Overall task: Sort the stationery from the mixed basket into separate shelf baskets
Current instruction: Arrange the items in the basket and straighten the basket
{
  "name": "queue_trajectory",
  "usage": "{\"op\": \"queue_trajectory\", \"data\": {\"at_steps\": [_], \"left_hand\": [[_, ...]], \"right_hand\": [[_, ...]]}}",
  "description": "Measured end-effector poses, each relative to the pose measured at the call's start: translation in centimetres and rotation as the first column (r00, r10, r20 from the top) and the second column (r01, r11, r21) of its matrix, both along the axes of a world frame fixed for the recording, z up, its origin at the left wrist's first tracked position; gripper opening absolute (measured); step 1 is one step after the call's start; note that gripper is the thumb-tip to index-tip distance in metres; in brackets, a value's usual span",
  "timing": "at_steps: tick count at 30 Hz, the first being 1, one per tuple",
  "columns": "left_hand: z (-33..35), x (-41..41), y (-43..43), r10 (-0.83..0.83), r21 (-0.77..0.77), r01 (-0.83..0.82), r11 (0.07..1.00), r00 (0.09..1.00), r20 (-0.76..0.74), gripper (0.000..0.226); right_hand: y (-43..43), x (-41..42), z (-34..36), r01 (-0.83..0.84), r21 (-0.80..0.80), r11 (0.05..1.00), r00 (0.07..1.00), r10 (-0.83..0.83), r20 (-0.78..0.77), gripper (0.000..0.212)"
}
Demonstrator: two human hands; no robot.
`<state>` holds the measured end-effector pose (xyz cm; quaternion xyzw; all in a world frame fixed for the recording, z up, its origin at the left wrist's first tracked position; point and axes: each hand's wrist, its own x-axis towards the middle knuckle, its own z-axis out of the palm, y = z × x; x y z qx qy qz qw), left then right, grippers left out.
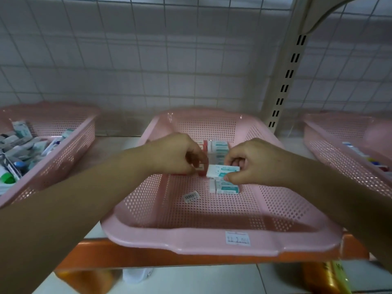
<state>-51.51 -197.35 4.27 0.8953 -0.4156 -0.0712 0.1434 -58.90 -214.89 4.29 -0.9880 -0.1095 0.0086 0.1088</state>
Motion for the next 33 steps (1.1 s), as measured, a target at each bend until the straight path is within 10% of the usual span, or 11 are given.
{"op": "queue_trajectory", "data": {"at_steps": [10,23,28,33], "left_hand": [[-1.1,0.8,0.2,-0.015,0.274,0.001,0.962,0.999,0.047,0.030],[-1.2,1.0,0.0,-0.070,0.277,0.042,0.960,0.993,0.093,0.026],[-0.7,0.4,0.1,-0.096,0.172,0.055,0.984,0.965,0.243,0.029],[2.0,0.4,1.9,-0.073,0.066,0.048,0.997,0.877,0.475,0.039]], "right_hand": [[0.7,-0.2,-0.9,-0.123,-0.191,0.974,0.962,0.069,-0.266,0.028],[0.3,0.2,-1.4,-0.142,-0.235,0.962,0.978,0.100,-0.182,0.028],[0.6,-0.1,-0.5,-0.060,-0.061,0.996,0.988,0.051,-0.146,0.019],[1.5,1.4,1.4,-0.058,-0.233,0.971,0.996,0.072,0.051,0.030]]}}
